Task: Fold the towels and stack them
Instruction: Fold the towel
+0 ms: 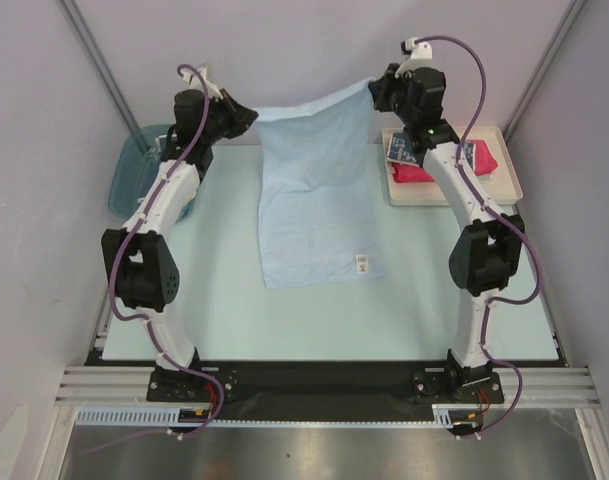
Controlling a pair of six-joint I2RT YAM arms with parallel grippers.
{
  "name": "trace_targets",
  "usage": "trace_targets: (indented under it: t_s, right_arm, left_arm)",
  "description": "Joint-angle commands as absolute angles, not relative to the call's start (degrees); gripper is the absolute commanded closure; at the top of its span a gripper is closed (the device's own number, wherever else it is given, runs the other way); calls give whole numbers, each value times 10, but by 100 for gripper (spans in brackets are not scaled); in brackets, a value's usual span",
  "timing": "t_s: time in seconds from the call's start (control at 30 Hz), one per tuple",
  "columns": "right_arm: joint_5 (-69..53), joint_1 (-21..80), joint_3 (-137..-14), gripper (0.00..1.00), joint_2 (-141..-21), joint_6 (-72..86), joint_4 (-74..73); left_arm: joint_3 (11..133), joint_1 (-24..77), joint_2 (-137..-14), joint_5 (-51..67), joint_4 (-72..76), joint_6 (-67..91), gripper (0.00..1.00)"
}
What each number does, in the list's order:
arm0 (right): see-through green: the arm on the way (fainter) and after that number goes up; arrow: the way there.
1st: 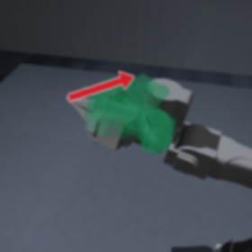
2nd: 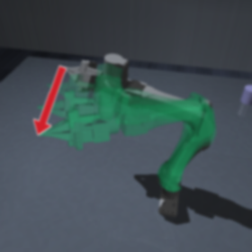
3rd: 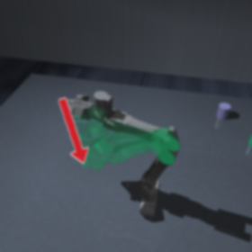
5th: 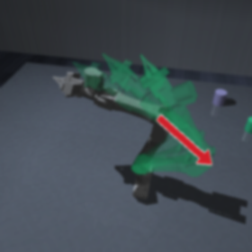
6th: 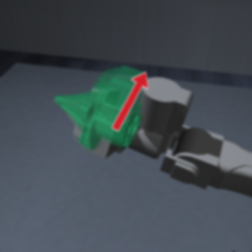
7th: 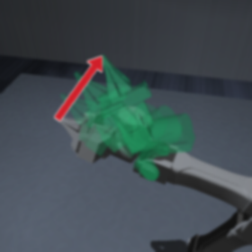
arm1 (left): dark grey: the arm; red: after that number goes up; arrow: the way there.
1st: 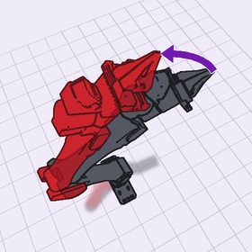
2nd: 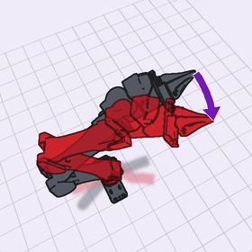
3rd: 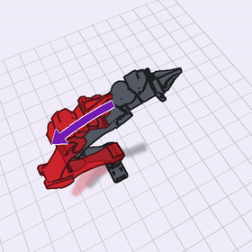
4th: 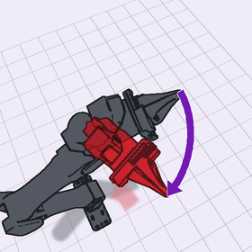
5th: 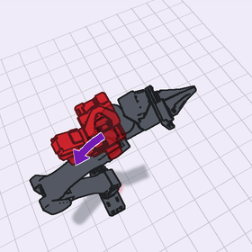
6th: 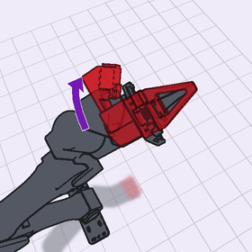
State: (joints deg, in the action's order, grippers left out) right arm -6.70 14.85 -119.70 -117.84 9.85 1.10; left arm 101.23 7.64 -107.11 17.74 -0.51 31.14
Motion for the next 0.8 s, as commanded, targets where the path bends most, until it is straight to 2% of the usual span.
trace_targets:
  t_s: [0.0, 0.17, 0.33, 0.5, 0.63, 0.77]
  right_arm:
    - [-60, 143, -1131, 100, -1105, 127, 2]
    - [-65, 136, -984, 100, -1042, 166, -20]
    - [-84, 132, -929, 100, -1009, 181, -38]
    - [-97, 125, -907, 100, -993, 196, -69]
    - [-121, 113, -945, 100, -1008, 206, -70]
    - [-121, 112, -1017, 100, -1061, 206, -44]
  left_arm:
    - [959, 71, -1010, 172, 23, 336, 100]
    - [813, 71, -959, 166, 49, 352, 100]
    - [724, 71, -911, 166, 56, 359, 100]
    - [713, 79, -878, 161, 26, 346, 100]
    - [771, 78, -908, 155, 4, 329, 100]
    - [817, 74, -947, 146, 52, 321, 100]
